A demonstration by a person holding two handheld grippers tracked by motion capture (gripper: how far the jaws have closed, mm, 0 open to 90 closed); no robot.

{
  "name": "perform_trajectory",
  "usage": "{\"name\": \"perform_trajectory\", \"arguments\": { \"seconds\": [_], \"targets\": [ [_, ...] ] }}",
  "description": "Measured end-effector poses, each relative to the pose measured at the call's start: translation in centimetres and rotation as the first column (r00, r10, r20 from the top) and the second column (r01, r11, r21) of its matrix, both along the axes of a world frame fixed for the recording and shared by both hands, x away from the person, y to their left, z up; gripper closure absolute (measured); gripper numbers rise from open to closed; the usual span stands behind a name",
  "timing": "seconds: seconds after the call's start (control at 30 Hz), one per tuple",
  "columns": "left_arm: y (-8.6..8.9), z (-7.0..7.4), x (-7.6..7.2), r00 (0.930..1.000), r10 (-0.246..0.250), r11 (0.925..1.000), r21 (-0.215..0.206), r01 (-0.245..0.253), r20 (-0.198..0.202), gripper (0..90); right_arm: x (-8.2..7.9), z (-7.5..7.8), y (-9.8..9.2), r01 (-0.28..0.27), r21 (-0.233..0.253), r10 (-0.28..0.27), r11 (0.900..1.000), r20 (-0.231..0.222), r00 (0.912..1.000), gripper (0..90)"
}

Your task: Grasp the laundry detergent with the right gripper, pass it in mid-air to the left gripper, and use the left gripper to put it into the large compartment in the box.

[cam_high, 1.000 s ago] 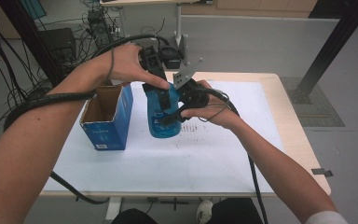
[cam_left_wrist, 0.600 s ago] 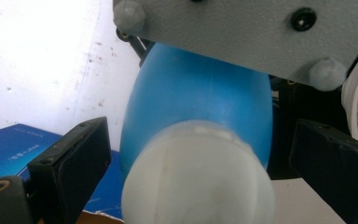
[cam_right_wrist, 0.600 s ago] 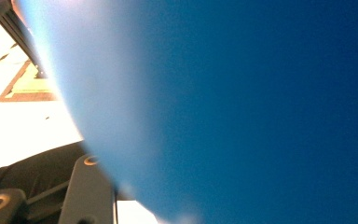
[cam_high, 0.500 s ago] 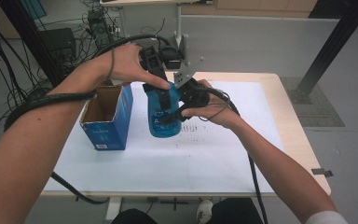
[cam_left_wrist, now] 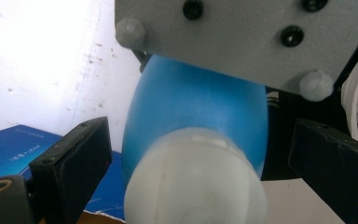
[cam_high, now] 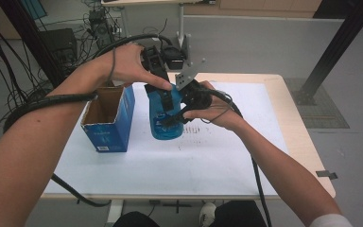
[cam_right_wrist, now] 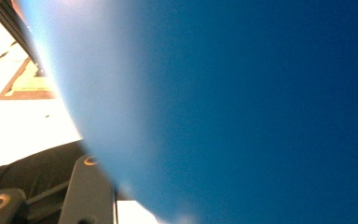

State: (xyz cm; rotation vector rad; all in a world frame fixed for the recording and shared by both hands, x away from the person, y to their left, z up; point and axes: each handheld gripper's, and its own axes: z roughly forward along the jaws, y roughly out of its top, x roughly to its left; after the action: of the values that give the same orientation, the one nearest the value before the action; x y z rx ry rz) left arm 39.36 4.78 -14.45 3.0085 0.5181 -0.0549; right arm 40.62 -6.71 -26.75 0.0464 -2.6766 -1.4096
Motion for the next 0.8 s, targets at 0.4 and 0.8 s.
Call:
{"name": "perform_trajectory", "arguments": {
  "seconds": [0.4, 0.8],
  "targets": [
    [-0.13, -0.18, 0.06, 0.9999, -0.016, 0.9998, 0.015, 0.016, 0.002, 7.4, -0.11, 0.19, -0.03, -0.001, 0.006, 0.001, 1.0, 0.009, 1.0, 42.8],
    [-0.34, -0.37, 0.01, 0.9997, -0.02, 0.9992, 0.035, 0.019, 0.015, 15.0, -0.1, 0.29, -0.05, -0.01, 0.015, 0.01, 1.0, 0.018, 0.9998, 42.8]
  ]
}}
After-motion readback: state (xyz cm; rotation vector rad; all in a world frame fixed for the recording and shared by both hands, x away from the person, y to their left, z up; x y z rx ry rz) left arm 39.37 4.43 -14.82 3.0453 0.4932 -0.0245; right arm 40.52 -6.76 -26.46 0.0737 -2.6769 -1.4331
